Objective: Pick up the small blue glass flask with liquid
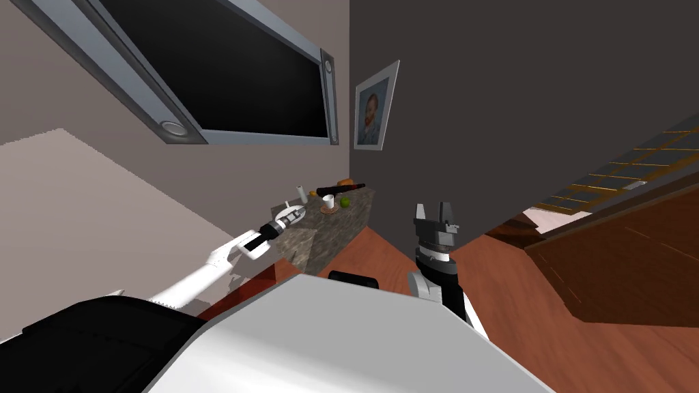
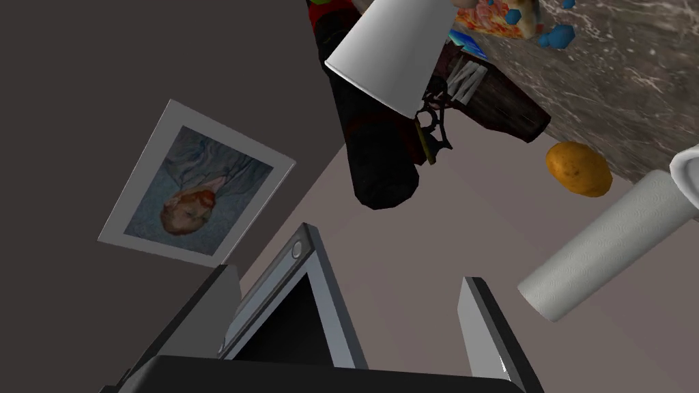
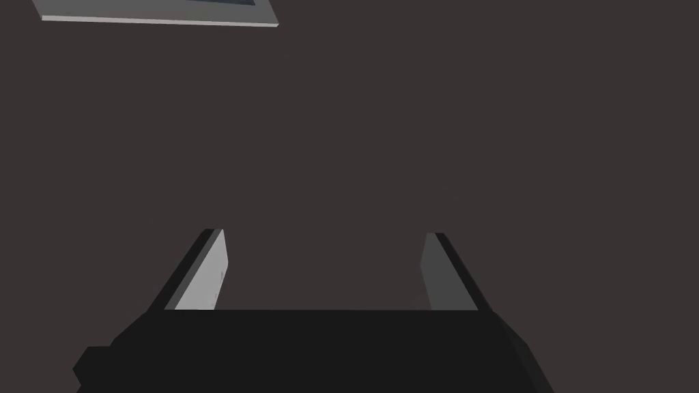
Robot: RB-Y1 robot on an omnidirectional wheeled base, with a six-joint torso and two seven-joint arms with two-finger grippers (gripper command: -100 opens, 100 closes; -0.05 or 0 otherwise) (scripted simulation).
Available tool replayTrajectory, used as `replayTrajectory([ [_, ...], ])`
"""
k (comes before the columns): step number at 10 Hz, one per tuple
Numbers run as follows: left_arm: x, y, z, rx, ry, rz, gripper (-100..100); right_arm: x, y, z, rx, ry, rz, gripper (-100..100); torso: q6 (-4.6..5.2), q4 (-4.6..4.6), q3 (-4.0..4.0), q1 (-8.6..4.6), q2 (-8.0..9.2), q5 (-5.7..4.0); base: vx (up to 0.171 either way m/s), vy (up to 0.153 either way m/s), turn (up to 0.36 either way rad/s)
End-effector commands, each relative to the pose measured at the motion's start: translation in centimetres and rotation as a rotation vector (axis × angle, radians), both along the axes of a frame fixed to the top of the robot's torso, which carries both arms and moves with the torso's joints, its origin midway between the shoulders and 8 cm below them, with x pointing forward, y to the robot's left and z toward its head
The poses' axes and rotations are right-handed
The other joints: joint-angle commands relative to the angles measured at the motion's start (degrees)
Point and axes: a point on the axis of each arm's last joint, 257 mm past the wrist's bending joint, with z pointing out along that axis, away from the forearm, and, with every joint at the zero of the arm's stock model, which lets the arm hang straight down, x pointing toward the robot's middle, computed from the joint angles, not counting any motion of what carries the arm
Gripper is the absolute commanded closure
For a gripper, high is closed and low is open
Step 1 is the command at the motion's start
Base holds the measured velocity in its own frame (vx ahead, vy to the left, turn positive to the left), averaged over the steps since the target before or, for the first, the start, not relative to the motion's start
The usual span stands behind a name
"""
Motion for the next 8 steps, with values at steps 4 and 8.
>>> replayTrajectory([
  [4,-0.6,4.3,-2.5,0.139,0.1,0.02,-100,0.0,0.0,0.0,0.0,0.0,0.0,0,0.0,-0.01,-0.03,-0.04,-0.05,-0.01,0.034,-0.036,-0.142],
  [8,-2.5,9.6,-5.4,0.29,0.22,0.04,-100,0.0,0.0,0.0,0.0,0.0,0.0,0,-0.01,-0.02,-0.05,-0.05,-0.07,-0.01,0.054,-0.044,-0.142],
])
